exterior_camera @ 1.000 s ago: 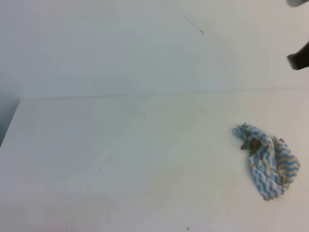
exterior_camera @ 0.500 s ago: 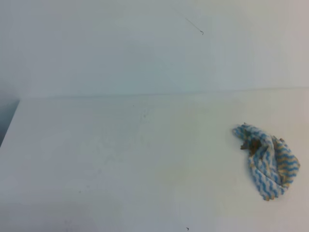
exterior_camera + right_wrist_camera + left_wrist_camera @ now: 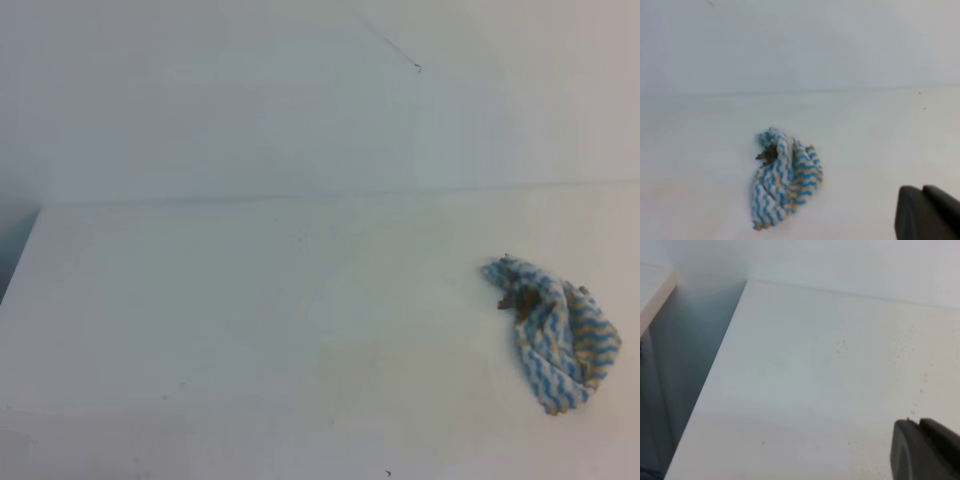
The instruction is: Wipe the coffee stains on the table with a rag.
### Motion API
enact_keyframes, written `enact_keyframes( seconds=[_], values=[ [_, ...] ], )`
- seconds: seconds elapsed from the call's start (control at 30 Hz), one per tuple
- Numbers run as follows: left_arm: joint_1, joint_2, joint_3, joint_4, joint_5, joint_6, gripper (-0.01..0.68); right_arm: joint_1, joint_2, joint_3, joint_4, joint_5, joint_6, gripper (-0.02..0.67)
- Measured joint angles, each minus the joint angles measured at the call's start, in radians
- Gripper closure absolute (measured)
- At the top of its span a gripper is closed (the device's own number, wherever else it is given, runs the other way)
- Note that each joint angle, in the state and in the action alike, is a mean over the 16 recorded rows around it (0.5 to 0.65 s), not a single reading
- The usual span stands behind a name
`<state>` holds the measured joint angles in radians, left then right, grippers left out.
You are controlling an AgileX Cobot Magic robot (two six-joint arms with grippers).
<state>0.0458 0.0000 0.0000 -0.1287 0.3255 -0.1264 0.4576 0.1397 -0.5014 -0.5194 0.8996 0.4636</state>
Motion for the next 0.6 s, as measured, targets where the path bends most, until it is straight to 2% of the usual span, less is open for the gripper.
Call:
enact_keyframes(
  seconds=[0.23,0.6],
  values=[
    [0.000,0.000,0.000,0.000,0.000,0.000,0.674,0.000,-0.097,0.043,0.084,-0.082,0.013,0.653],
    [0.000,0.000,0.000,0.000,0.000,-0.002,0.674,0.000,-0.107,0.059,0.145,-0.125,0.017,0.652]
  ],
)
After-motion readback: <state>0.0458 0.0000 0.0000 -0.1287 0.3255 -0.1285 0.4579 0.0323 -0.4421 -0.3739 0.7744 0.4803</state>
